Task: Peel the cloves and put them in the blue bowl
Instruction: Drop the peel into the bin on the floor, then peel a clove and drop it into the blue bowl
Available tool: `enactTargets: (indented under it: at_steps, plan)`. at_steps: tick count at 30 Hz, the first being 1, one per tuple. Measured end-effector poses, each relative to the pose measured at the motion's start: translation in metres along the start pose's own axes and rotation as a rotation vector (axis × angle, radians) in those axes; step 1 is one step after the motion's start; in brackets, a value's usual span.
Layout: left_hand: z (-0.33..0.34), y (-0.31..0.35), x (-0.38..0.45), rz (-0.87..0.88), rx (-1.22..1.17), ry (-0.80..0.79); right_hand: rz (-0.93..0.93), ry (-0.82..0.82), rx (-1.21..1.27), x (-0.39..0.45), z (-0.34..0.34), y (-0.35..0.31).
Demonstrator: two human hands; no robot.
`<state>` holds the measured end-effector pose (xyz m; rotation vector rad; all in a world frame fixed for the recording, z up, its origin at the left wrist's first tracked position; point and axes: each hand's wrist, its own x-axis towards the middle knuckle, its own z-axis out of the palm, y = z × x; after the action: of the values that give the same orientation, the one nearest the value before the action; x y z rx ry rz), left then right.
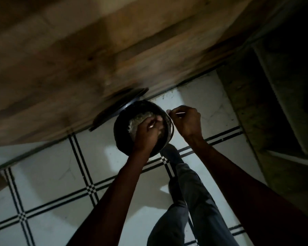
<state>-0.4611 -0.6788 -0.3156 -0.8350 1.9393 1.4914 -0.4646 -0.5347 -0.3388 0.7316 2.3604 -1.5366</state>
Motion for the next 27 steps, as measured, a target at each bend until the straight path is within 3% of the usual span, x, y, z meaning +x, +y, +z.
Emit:
enactTargets:
  at_steps: [4,9,14,20,27]
  plan:
    - [0.027,0.072,-0.077,0.275,0.115,-0.100,-0.103,0.162,0.043,-0.037,-0.099,-0.047]
    - [0.094,0.173,-0.182,0.579,0.242,-0.234,-0.222,0.404,0.017,-0.124,-0.274,-0.094]
    - [0.201,0.235,-0.308,0.873,0.358,-0.465,-0.180,0.646,0.046,-0.239,-0.429,-0.090]
    - [0.332,0.223,-0.460,1.101,0.514,-0.746,-0.049,0.939,0.031,-0.377,-0.548,-0.048]
    - [0.452,0.132,-0.586,1.133,0.686,-0.963,0.143,1.147,0.017,-0.507,-0.638,0.051]
